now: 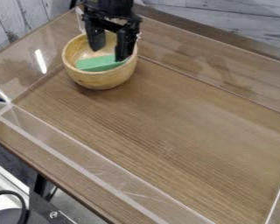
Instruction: Remove the green block from inside the brown bowl and put it on the table
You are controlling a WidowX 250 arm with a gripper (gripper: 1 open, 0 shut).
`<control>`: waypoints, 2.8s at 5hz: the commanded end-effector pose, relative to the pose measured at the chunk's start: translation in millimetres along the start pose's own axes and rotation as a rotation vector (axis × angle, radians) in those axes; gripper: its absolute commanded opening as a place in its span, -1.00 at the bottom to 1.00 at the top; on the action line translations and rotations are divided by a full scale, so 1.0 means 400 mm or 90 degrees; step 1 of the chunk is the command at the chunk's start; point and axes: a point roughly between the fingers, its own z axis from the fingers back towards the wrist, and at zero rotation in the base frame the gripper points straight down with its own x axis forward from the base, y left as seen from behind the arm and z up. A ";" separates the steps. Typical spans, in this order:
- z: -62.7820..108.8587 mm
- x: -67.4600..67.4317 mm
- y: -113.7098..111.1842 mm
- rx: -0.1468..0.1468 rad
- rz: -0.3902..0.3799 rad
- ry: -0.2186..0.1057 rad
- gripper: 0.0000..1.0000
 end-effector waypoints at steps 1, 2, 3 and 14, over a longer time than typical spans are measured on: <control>0.026 0.028 0.042 0.016 0.018 -0.038 1.00; 0.007 0.040 0.064 0.012 0.033 -0.041 1.00; -0.009 0.051 0.077 0.010 0.045 -0.040 1.00; -0.128 0.105 0.102 0.000 0.079 -0.019 -1.00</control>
